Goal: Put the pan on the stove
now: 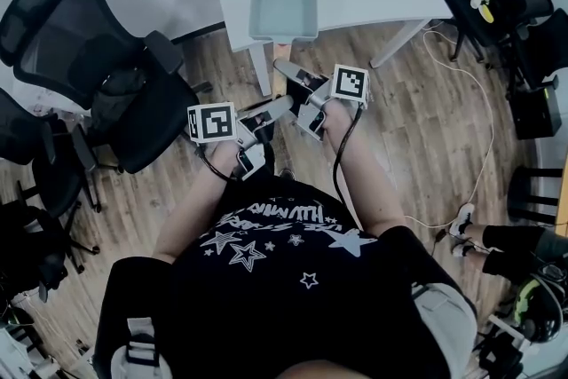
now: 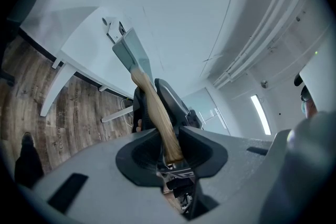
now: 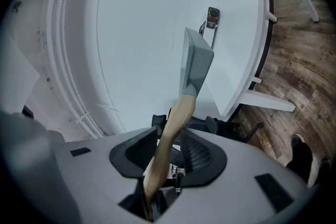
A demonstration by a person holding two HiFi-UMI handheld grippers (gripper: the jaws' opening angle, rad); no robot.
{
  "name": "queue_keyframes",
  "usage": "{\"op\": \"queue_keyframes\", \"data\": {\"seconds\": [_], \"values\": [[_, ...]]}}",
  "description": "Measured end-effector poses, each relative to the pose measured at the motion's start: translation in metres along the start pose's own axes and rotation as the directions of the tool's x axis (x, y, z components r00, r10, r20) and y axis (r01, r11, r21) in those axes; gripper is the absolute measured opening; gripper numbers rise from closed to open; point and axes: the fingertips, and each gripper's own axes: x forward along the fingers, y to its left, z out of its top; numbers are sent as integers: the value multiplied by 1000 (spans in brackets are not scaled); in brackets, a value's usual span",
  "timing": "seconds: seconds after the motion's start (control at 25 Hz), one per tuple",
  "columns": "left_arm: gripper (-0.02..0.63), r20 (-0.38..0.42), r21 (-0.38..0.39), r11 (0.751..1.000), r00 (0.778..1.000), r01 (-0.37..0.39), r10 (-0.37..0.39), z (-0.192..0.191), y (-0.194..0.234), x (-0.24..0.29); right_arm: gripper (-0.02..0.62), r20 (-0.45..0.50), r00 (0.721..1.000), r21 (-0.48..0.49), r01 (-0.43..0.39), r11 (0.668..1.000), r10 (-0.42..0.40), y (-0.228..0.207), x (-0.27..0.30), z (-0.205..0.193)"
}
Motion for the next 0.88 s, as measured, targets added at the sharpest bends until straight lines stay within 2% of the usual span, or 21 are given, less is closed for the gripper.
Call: {"op": "queue_keyframes", "data": {"seconds": [0.12, 0.36, 0.76, 0.88], "values": [[107, -10, 2, 1000, 1000, 10, -10, 8, 2, 3, 137, 9, 1000, -9, 7, 1000, -7, -1, 4, 9], [107, -31, -36, 999, 999, 27, -28, 86, 40, 36, 137, 22, 999, 19, 47, 999, -47, -30, 50, 82], [107, -69, -21, 999, 997, 38, -40, 184, 78, 63, 137, 52, 996, 5, 70, 998, -70, -49, 113, 169], [107, -78, -38, 997, 994, 71, -74, 206, 81, 72, 137, 67, 995, -2, 77, 997, -77, -51, 125, 190]]}}
